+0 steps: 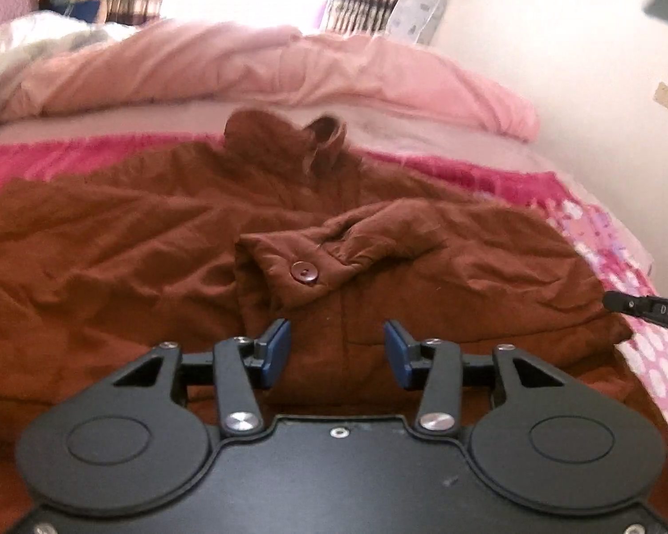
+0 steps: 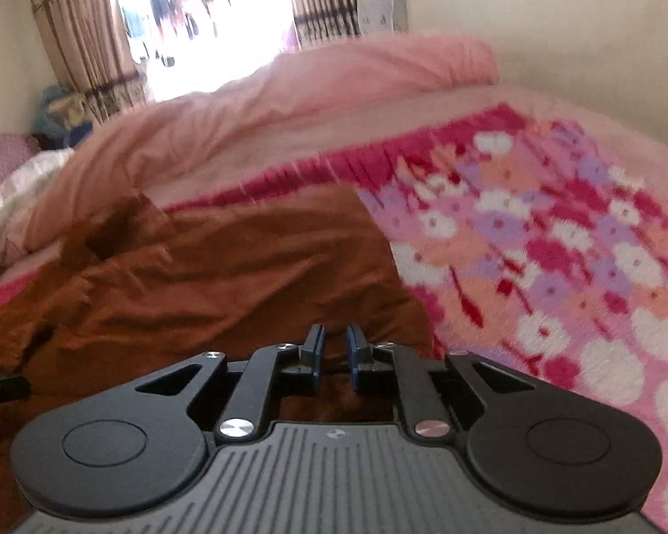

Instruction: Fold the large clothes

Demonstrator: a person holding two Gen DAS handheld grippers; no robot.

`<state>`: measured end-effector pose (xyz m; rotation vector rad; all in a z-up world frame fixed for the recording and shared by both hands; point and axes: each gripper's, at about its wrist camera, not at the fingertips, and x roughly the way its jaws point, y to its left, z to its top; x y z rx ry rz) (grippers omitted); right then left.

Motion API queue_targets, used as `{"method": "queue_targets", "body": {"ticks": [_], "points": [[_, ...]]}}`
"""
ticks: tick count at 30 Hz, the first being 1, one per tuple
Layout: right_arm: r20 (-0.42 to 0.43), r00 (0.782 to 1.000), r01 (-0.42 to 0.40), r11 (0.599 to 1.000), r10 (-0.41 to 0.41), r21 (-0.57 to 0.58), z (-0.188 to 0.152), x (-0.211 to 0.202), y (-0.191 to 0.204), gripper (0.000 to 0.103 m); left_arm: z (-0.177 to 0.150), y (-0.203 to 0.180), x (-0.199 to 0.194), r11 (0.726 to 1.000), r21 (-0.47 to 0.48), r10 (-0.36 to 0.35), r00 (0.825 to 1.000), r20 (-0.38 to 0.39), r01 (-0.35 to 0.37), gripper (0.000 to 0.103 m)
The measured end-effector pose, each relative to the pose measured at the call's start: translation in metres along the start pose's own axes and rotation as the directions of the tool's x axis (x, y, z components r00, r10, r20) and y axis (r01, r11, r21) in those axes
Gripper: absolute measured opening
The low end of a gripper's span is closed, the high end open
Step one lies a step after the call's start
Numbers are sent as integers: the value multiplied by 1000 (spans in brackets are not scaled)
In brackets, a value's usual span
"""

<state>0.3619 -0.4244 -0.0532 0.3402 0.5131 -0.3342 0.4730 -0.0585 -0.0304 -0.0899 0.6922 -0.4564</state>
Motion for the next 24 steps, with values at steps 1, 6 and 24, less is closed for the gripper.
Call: {"method": "queue_targets", "body": {"ticks": [1,6,24], "points": [[21,1000,1,1000,0,-6,1,-8,1,21,-1,0,-7,1000,6,-5,1000,7,5,46],[51,999,3,998,0,-56,1,-27,3,23,-8,4,-8,1000,-11,-6,1000,-7,6,46],[-23,996,-88,995,90,47,-20,-63,-45,59,-57,40,-132,993,-42,110,994,18,-109,79]]}}
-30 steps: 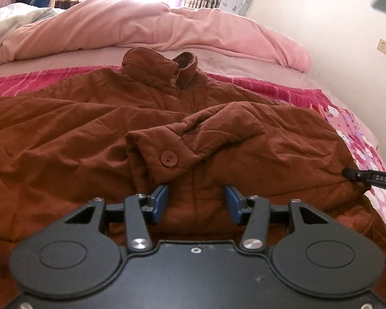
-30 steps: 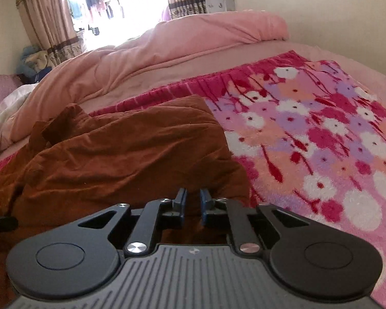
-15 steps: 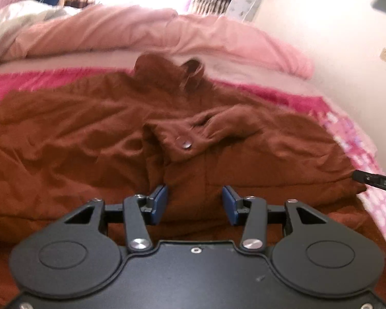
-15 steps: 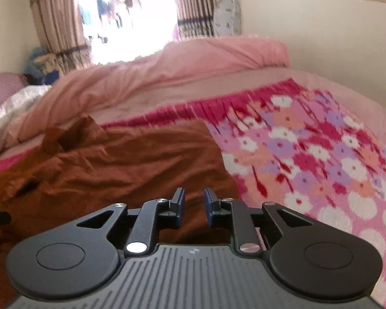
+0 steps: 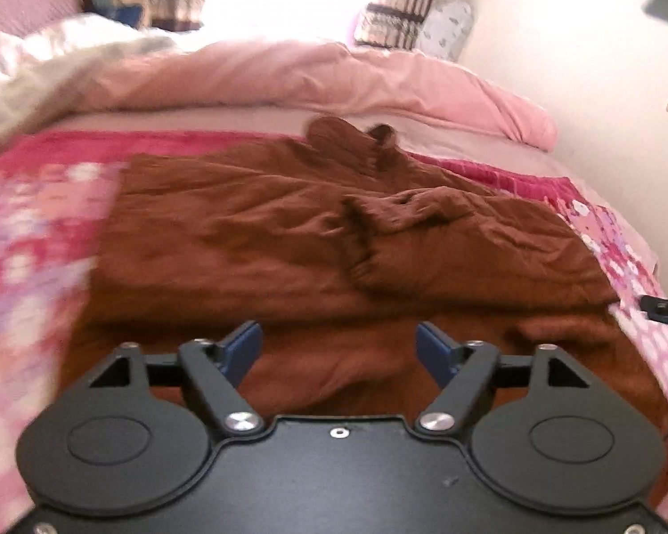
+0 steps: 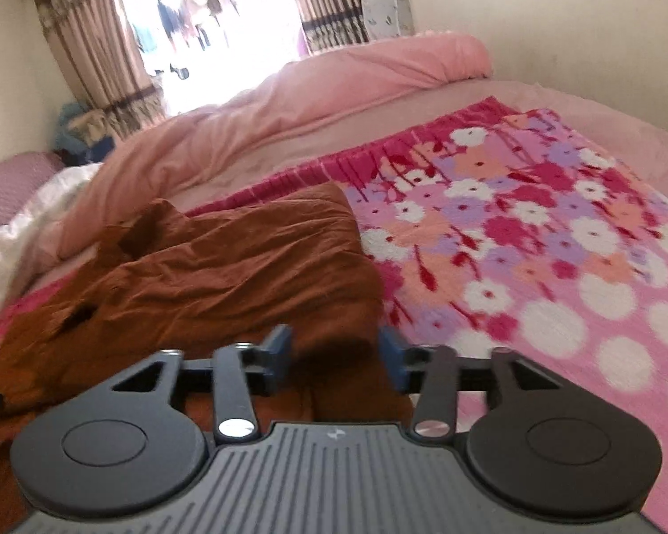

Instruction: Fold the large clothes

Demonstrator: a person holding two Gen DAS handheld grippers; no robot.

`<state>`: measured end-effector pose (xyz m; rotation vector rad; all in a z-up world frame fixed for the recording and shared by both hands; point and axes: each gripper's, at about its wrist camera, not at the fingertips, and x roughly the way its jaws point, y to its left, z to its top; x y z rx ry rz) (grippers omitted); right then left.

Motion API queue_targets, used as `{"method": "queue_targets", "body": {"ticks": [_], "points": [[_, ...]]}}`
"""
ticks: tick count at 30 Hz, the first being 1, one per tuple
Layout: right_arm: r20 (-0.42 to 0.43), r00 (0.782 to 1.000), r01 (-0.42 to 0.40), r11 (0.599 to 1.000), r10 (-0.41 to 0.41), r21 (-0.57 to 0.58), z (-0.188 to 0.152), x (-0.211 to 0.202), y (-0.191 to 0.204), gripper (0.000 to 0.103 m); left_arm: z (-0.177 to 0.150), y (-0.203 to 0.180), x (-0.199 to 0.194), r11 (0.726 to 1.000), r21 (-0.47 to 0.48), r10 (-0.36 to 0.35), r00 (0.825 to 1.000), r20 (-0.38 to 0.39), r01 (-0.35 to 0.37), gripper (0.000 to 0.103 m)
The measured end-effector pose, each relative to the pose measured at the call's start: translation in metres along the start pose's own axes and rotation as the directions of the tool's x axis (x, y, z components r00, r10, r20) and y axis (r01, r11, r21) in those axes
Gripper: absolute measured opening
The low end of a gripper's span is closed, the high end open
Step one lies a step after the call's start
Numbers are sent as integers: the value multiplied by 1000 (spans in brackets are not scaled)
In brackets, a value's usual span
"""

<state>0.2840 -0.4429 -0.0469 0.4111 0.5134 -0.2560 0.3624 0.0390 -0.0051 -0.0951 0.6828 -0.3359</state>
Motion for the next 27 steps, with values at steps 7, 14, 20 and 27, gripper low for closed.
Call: {"method": "queue_targets", "body": {"ticks": [7,14,20,27], "points": [[-63,991,-112,991,117,72,-60,-88,-50,60,-88,74,-110,979,-182,93,995,20,-88,80],[-109,982,-129,973,151,190,-108,-118,-86,61,-155,116,-149,921,-372,123,992,-4,-115,81],[-109,966,-198,941,235,275,-122,-111,-92,61,-173,126,-145,874,-482,57,998,-8,-54,81],[-108,963,-211,938,248,274,-126,-109,-83,64,-178,126,-141,846,-532,-29,999,22,36,83]]}}
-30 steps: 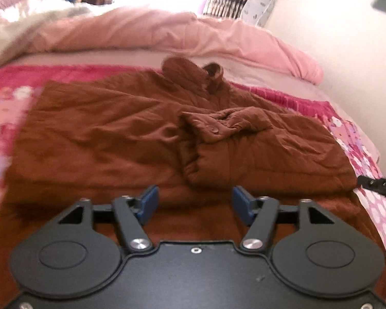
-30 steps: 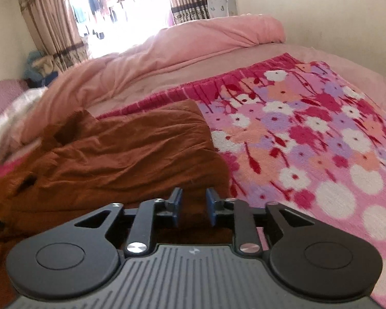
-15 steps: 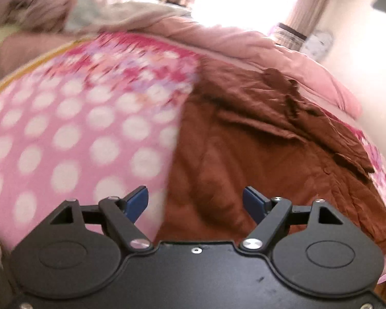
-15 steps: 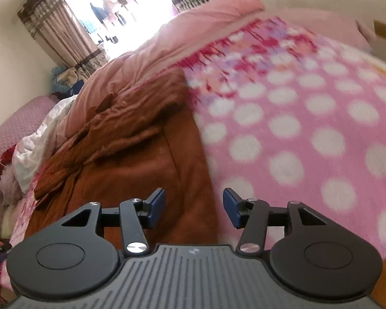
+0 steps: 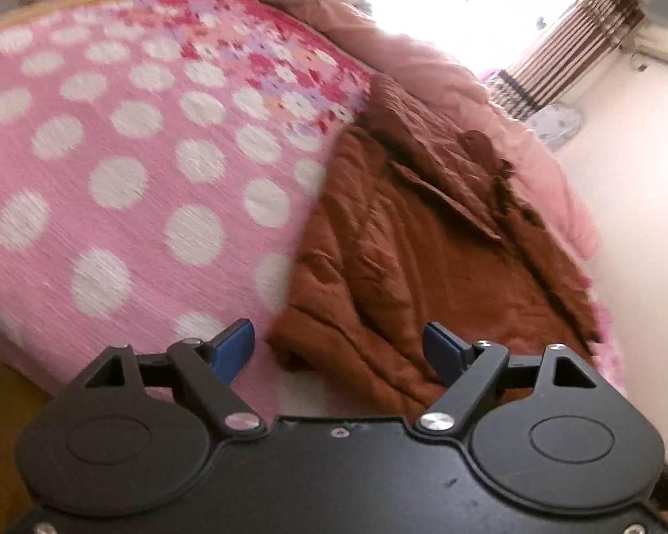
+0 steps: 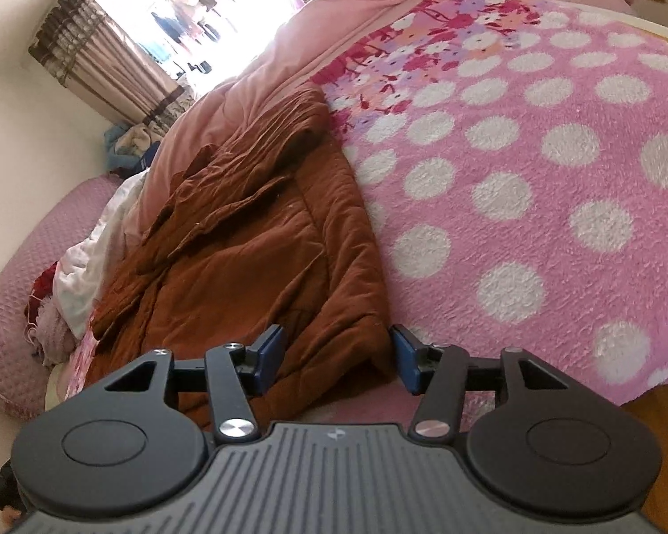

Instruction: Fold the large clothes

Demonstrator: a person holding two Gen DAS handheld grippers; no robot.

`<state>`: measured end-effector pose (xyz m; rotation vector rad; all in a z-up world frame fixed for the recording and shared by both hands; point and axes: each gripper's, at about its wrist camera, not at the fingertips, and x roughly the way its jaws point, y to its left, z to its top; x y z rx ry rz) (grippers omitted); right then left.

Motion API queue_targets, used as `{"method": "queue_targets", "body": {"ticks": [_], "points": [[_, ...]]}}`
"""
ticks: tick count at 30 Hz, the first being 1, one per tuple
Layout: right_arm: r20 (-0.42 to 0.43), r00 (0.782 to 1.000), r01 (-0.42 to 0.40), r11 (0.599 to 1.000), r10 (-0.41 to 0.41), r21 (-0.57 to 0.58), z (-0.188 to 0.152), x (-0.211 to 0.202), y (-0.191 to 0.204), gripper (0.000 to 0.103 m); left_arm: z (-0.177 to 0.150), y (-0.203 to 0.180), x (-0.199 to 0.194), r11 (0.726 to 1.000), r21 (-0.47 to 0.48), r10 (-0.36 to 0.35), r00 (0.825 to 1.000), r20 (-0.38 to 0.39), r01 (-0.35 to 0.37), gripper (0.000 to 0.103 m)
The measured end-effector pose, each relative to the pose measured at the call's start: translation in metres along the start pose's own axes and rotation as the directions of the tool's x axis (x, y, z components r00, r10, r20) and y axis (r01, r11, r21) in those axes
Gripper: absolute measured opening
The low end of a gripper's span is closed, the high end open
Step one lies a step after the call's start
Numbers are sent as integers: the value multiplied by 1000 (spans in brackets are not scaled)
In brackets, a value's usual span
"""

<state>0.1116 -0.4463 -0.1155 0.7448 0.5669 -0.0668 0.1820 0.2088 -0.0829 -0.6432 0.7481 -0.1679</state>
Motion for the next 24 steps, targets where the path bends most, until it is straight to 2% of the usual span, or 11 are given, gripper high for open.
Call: {"method": "queue_targets", "body": {"ticks": [1,7,10,12,13,15,16,19,24], "points": [[0,1000,-4,1000,4,6,0,0,-1,64,-1,0,1,1000,-14,-20,1000,-5,20,83],[5,1000,-26,998,26,53,-2,0,-4,64,1,-9,10,999,-8,-36,999,-5,36,81],[2,1000,-16,999,16,35,-3,1,0,66,4,-11,17,999,-18,-41,999,-27,40,63],[5,1000,-8,1000,8,26,-4,1,2,66,7,-10,21,999,-34,-36,999,-38,35,40],[7,1000,-5,1000,5,25,-4,1,3,65,8,-8,24,999,-46,-31,999,-45,29,34],[5,1000,-3,999,3,35,-5,2,2,45,8,-2,26,996,-84,-43,998,-51,38,23],[-5,1000,-3,999,3,41,-5,3,1,30,7,0,26,994,-103,-50,997,-54,44,21],[6,1000,-7,999,7,53,-5,2,1,20,6,0,26,993,-112,-51,998,-49,45,20],[24,999,-44,998,43,45,1,-5,8,15,10,-11,21,997,-62,-38,999,-36,36,15]]}}
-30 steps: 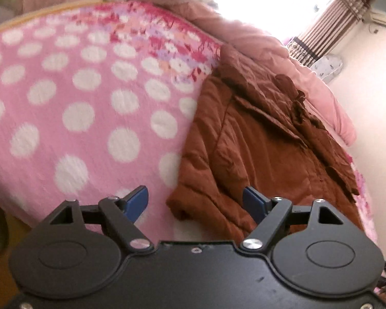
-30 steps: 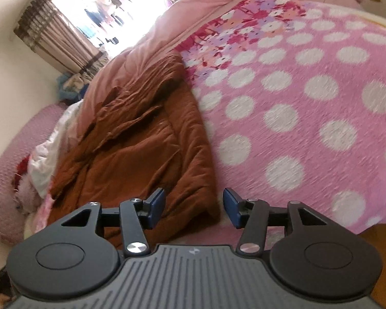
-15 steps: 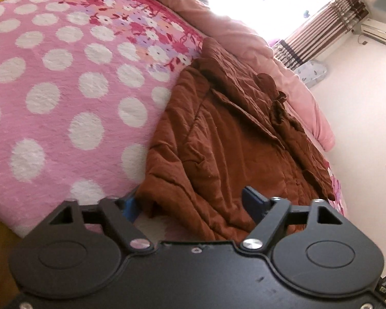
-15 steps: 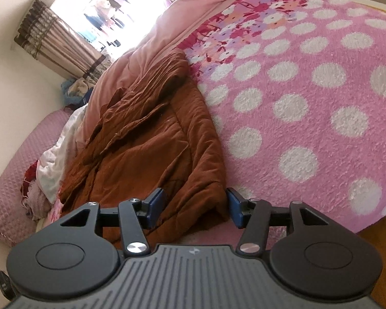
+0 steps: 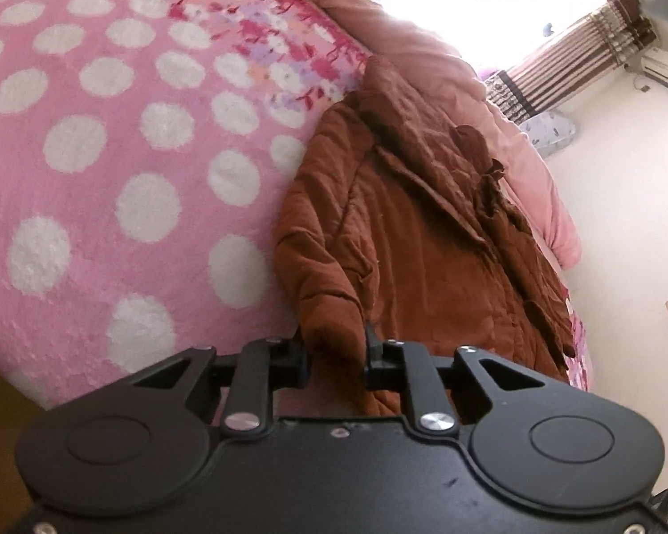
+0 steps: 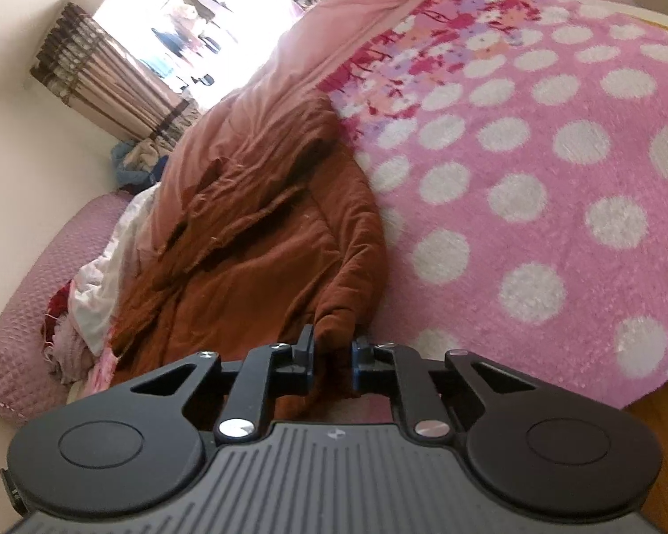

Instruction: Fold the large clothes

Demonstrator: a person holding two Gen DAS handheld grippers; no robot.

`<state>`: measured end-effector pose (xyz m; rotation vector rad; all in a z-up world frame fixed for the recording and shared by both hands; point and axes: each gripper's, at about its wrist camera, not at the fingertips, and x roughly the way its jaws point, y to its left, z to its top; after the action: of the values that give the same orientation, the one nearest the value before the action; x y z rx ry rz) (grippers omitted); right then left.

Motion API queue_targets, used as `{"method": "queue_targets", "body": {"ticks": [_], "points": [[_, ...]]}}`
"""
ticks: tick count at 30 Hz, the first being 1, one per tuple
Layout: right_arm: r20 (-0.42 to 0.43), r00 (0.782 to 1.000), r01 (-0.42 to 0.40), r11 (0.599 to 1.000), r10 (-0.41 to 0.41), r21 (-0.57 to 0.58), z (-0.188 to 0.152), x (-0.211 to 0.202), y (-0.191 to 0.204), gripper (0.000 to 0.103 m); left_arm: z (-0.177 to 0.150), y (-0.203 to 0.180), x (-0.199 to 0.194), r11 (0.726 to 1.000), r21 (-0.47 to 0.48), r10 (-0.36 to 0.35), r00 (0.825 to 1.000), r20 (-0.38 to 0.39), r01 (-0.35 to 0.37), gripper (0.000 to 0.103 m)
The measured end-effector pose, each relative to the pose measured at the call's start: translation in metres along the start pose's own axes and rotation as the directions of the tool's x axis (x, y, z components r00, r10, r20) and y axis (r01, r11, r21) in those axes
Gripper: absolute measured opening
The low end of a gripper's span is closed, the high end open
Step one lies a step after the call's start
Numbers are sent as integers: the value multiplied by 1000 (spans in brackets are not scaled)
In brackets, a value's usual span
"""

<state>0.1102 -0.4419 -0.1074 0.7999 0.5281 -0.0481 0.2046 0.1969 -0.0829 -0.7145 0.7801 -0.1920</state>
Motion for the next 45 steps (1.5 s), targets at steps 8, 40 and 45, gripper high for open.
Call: {"method": "queue_targets", "body": {"ticks": [8,40,45], "points": [[41,995,-97,995,96,27,24,-7,17,13,24,-37,-16,994,107,-45,996,74,37,14],[33,999,30,997,-32,76,260,309,45,14,281,-92,286,958,269,89,995,53,-100,39],[15,999,-42,993,41,107,264,287,44,32,285,-99,243,969,238,50,995,90,-70,69]]}}
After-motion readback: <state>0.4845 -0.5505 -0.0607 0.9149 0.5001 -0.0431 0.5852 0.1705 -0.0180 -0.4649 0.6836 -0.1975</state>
